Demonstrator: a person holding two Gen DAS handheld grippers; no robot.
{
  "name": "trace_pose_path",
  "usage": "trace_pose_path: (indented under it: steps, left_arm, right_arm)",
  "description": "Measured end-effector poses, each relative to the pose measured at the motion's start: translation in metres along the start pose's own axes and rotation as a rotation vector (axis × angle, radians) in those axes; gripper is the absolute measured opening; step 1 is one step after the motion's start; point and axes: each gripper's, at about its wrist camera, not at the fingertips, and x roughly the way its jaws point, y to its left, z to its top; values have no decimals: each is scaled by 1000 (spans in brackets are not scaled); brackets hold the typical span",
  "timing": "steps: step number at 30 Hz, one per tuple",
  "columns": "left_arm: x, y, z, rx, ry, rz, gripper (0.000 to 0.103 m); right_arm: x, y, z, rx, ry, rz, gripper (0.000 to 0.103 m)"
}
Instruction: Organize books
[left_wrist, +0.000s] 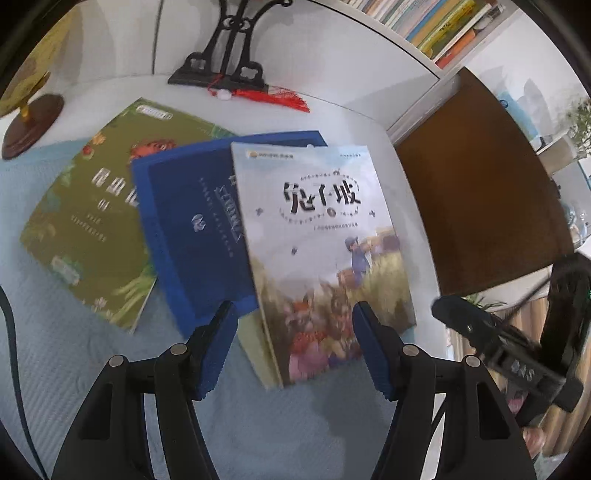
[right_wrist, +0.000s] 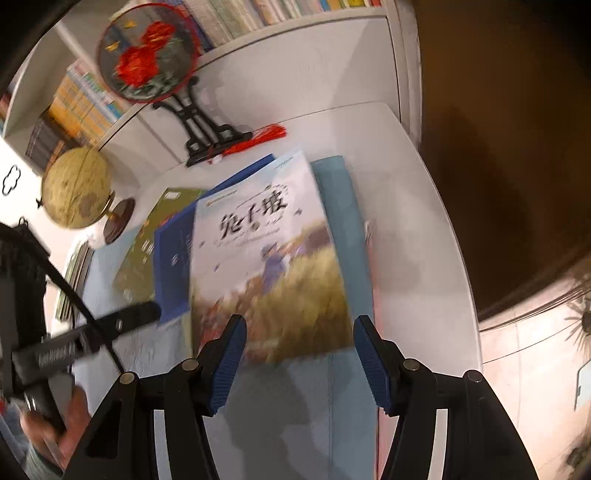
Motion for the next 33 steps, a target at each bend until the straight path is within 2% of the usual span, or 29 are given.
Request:
trace_pose_path:
  steps: [3,6,9,11,14,16,19,24,29,33]
  left_arm:
    - [12,-1,11,-21,-21,40,62]
    - [24,5,22,-63,-49,130,62]
    - [40,11,28,-89,-25,118,62]
    - [50,12,27,-97,14,54,62]
    - [51,5,24,-56,14,41,63]
    - [49,2,20,-51,27,32,63]
    - [43,7,9,-60,30,17,63]
    - [18,31,-25,-107,41,19,63]
    - [-14,74,-75,-244,30,4,63]
    - [-31,95,-102,-274,10,84,63]
  right_arm:
    - [19,-3,14,4,8,3,57]
    - [37,-3,28,-18,17,-18,57]
    - [54,-5,40,-39,39,-32,57]
    - [64,-7,44,-44,78,-2,57]
    - [70,0,42,-84,130,43,58]
    - [68,9,38,-148,134,14,58]
    - [65,14,32,-192,150,15,58]
    - [48,33,9,-229,190,102,58]
    - [44,74,-33,-332,274,203,58]
    - [58,103,-63,-357,336,211,58]
